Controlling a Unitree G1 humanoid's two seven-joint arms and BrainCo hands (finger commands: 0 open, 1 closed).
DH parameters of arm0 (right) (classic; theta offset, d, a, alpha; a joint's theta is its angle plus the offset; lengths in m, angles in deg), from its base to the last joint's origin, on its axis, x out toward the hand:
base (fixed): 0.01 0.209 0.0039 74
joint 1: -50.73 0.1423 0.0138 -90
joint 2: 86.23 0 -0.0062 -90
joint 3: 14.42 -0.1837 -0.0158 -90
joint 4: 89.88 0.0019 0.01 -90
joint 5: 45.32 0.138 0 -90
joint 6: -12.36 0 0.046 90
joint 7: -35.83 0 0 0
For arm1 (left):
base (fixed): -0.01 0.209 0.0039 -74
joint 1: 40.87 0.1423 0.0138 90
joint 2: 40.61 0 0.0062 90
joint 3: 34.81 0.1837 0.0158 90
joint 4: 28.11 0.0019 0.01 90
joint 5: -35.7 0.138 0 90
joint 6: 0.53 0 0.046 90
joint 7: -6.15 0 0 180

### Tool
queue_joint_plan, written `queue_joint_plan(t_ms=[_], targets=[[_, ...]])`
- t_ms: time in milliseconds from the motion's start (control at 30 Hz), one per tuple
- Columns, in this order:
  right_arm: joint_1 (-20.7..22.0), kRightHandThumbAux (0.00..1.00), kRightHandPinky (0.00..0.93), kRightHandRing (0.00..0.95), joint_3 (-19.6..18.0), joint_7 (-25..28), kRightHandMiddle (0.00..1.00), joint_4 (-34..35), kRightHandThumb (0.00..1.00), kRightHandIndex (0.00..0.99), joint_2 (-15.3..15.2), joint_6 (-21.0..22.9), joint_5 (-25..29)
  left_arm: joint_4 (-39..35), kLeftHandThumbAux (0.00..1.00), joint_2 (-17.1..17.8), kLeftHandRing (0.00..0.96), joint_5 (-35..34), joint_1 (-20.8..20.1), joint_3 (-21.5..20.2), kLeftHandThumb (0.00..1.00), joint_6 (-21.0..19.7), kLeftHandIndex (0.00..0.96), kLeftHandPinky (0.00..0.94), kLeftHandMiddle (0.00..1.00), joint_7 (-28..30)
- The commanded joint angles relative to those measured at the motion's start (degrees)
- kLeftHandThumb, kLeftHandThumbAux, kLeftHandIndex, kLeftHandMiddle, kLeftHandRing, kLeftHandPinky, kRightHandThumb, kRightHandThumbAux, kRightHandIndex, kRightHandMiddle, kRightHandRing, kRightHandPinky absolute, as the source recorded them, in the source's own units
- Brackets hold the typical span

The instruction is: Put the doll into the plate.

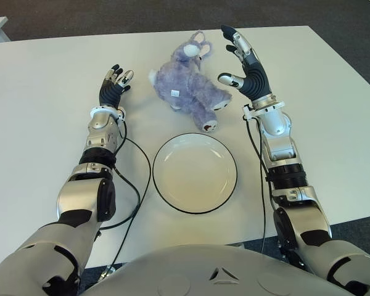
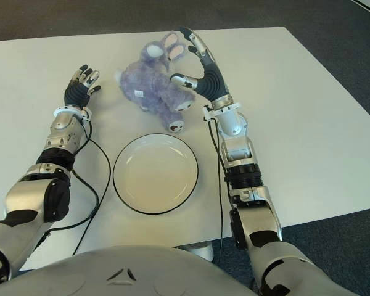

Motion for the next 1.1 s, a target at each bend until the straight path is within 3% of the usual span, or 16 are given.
queue_joint_plan(t_ms=[33, 300, 500, 733, 1100], targets=[[-1.1, 0.369, 0.0, 0.0, 0.98, 0.01, 0.009, 0.59, 0.0, 0.01, -0.63, 0.57, -1.97, 1.85, 0.592, -1.13, 0.031, 0.34, 2.41, 0.4, 0.1, -3.1, 0.0, 0.0, 0.053, -0.44], [-1.7, 0.403, 0.0, 0.0, 1.65, 1.35, 0.007, 3.34, 0.0, 0.024, -2.08, 2.68, -2.98, 1.73, 0.598, -1.24, 0.039, 0.23, 2.39, 0.41, 0.099, -3.32, 0.0, 0.0, 0.057, -0.44], [-2.43, 0.449, 0.0, 0.0, 2.58, 3.9, 0.001, 7.26, 0.0, 0.025, -3.95, 8.08, -4.83, 1.87, 0.595, -1.31, 0.055, 0.15, 2.19, 0.3, 0.101, -3.72, 0.0, 0.063, 0.061, -0.71], [-2.38, 0.455, 0.0, 0.0, 3.9, 4.82, 0.0, 9.59, 0.033, 0.015, -5.3, 12.15, -8.1, 2.21, 0.602, -1.45, 0.062, 0.17, 1.83, 0.11, 0.078, -4.04, 0.0, 0.039, 0.065, -1.52], [-2.19, 0.443, 0.0, 0.0, 4.82, 4.61, 0.0, 9.54, 0.038, 0.017, -5.87, 13.06, -9.05, 2.53, 0.607, -1.55, 0.067, 0.09, 1.6, -0.03, 0.067, -3.96, 0.0, 0.053, 0.066, -2.01]])
